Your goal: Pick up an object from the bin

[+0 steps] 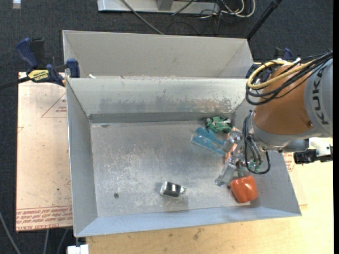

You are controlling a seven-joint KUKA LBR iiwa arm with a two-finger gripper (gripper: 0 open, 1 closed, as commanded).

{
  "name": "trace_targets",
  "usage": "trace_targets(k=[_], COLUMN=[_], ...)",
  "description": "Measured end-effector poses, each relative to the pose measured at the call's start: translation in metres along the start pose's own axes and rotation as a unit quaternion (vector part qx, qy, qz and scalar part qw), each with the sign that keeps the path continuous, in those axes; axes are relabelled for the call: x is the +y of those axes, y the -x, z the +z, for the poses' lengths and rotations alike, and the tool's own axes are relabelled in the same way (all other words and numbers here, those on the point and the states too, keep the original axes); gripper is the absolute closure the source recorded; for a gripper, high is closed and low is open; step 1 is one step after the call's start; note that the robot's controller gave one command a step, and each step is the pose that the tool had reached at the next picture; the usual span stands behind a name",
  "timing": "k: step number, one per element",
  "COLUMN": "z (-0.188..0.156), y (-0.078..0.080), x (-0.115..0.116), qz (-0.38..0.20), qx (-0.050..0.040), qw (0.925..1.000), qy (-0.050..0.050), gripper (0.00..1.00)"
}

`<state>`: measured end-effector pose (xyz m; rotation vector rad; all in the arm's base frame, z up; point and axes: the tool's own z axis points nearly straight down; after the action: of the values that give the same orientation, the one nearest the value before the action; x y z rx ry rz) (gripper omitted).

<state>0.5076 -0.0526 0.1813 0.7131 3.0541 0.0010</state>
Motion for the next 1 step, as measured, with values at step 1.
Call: trace_targets(k=[1], z=[0.0161], y=[0.0000], x=[0.0131], qz=[0.084], qx=[0.0048], qw=[0.9965], qy=[-0.002], gripper=[0.00])
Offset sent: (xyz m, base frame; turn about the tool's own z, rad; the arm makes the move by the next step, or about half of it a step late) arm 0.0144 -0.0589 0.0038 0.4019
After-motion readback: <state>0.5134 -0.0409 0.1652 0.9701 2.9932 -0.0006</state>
